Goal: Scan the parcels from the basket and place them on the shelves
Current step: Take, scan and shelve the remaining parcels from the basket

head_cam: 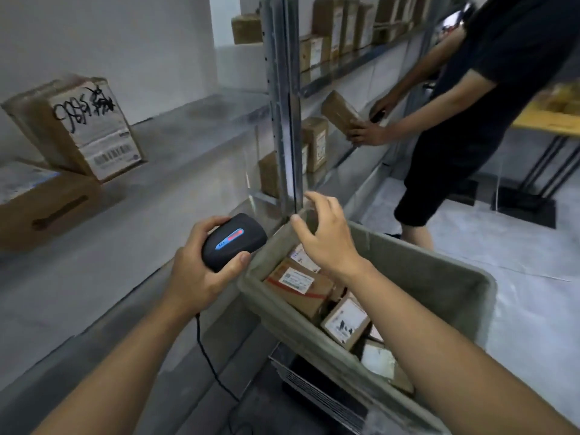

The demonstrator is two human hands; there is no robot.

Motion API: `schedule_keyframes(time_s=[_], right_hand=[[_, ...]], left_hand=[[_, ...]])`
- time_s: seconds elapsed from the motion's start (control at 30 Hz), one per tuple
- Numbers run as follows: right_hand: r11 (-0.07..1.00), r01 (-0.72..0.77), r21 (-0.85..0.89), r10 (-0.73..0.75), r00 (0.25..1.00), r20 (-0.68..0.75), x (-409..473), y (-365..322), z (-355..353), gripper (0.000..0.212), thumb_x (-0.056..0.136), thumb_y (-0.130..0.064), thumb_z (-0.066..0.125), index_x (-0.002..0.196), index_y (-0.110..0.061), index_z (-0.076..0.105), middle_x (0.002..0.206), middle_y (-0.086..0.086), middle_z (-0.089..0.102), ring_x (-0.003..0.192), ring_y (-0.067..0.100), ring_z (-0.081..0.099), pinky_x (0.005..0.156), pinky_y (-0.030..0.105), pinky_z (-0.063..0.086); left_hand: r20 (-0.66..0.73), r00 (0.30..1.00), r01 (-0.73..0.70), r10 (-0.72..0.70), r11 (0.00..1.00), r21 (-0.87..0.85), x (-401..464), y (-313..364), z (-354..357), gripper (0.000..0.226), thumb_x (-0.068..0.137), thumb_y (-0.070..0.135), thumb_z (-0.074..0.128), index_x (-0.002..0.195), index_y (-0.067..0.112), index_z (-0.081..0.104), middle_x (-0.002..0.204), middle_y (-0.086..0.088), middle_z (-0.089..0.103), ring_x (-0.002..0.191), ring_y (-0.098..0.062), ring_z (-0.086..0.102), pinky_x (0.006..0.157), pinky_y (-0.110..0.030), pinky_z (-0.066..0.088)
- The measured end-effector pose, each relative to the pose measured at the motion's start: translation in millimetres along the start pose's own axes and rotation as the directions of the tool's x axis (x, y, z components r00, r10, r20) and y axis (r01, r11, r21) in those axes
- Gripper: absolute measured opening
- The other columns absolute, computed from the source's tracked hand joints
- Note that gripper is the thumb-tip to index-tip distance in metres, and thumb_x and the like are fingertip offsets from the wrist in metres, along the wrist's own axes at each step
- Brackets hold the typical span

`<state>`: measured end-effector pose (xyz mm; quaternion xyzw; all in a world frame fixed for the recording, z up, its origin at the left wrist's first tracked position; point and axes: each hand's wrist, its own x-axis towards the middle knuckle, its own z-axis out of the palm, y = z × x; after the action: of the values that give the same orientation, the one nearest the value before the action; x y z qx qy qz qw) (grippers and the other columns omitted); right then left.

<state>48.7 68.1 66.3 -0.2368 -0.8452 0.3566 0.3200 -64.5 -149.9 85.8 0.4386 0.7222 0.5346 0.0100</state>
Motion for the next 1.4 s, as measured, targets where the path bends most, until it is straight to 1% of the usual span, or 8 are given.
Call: schedule_keyframes(time_s=[0.1,0.27,0.5,0.63,0.8,1.03,1.23,1.4], right_hand=[[0.992,-0.120,-0.038,0.119,0.992,-0.036,-27.9,30.5,-21.3,0.052,0.099,-0.041,0.058,0.147,-0.022,0.045,0.138,0.001,0.046,0.128,0.016,0.046,0.109,0.034,0.039],[0.951,-0.299,-0.076,0.287,0.949,-0.133,-70.5,74.7,-63.9,0.049,0.100,-0.038,0.058,0.145,-0.021,0.047,0.135,-0.001,0.049,0.124,0.011,0.049,0.106,0.033,0.042],[0.844,-0.535,-0.015,0.522,0.829,-0.202,-102.4,137.7,-84.4,0.051,0.099,-0.038,0.058,0.147,-0.024,0.045,0.132,-0.002,0.049,0.119,0.012,0.051,0.107,0.039,0.045],[0.781,-0.625,0.013,0.617,0.768,-0.172,-109.2,174.7,-67.9,0.051,0.099,-0.034,0.059,0.147,-0.022,0.047,0.132,0.002,0.049,0.119,0.014,0.052,0.108,0.040,0.043],[0.717,-0.697,0.016,0.694,0.712,-0.104,-113.9,214.6,-41.0,0.046,0.099,-0.035,0.059,0.143,-0.023,0.048,0.138,0.005,0.048,0.124,0.019,0.052,0.105,0.034,0.040],[0.620,-0.784,-0.017,0.785,0.619,0.023,-116.2,246.5,-11.2,0.051,0.098,-0.038,0.058,0.145,-0.024,0.044,0.144,0.006,0.044,0.130,0.022,0.049,0.110,0.041,0.041],[0.541,-0.838,-0.070,0.841,0.535,0.082,-109.5,257.1,23.0,0.055,0.099,-0.039,0.056,0.149,-0.025,0.038,0.148,0.008,0.037,0.137,0.028,0.042,0.114,0.045,0.038],[0.420,-0.902,-0.099,0.907,0.413,0.081,-108.3,259.7,54.9,0.061,0.097,-0.035,0.060,0.151,-0.023,0.035,0.142,0.013,0.039,0.136,0.033,0.038,0.112,0.042,0.036]], left_hand=[[0.104,0.995,0.001,0.006,0.998,-0.067,-2.5,-11.1,35.9,0.060,0.074,0.042,0.081,0.127,0.034,0.054,0.112,0.034,0.066,0.099,0.006,0.067,0.081,-0.007,0.048],[0.236,0.972,0.013,0.017,0.992,-0.124,-5.1,-22.0,87.3,0.066,0.071,0.053,0.076,0.130,0.034,0.054,0.116,0.031,0.066,0.103,0.003,0.067,0.084,-0.011,0.050],[0.324,0.946,0.027,0.007,0.995,-0.100,9.9,-26.4,129.1,0.063,0.073,0.052,0.077,0.130,0.036,0.054,0.118,0.028,0.065,0.105,0.002,0.066,0.084,-0.008,0.047],[0.360,0.933,0.050,-0.025,0.997,-0.061,22.5,-35.2,145.2,0.062,0.076,0.045,0.079,0.132,0.033,0.054,0.118,0.025,0.066,0.106,0.001,0.066,0.083,-0.008,0.047],[0.391,0.918,0.094,-0.074,0.995,-0.033,34.9,-50.5,164.1,0.064,0.074,0.052,0.075,0.131,0.033,0.053,0.118,0.037,0.062,0.107,0.006,0.064,0.085,-0.007,0.045],[0.432,0.889,0.177,-0.153,0.984,-0.017,47.6,-82.5,185.5,0.063,0.077,0.040,0.081,0.132,0.031,0.053,0.118,0.035,0.064,0.106,0.004,0.066,0.084,-0.010,0.049],[0.465,0.871,0.200,-0.161,0.979,-0.035,62.8,-120.3,200.7,0.060,0.078,0.029,0.079,0.132,0.025,0.052,0.119,0.019,0.064,0.103,0.009,0.063,0.082,-0.007,0.047],[0.531,0.829,0.243,-0.178,0.969,-0.055,67.1,-153.1,211.5,0.060,0.078,0.024,0.078,0.132,0.023,0.051,0.123,0.014,0.060,0.106,0.011,0.061,0.087,-0.008,0.047]])
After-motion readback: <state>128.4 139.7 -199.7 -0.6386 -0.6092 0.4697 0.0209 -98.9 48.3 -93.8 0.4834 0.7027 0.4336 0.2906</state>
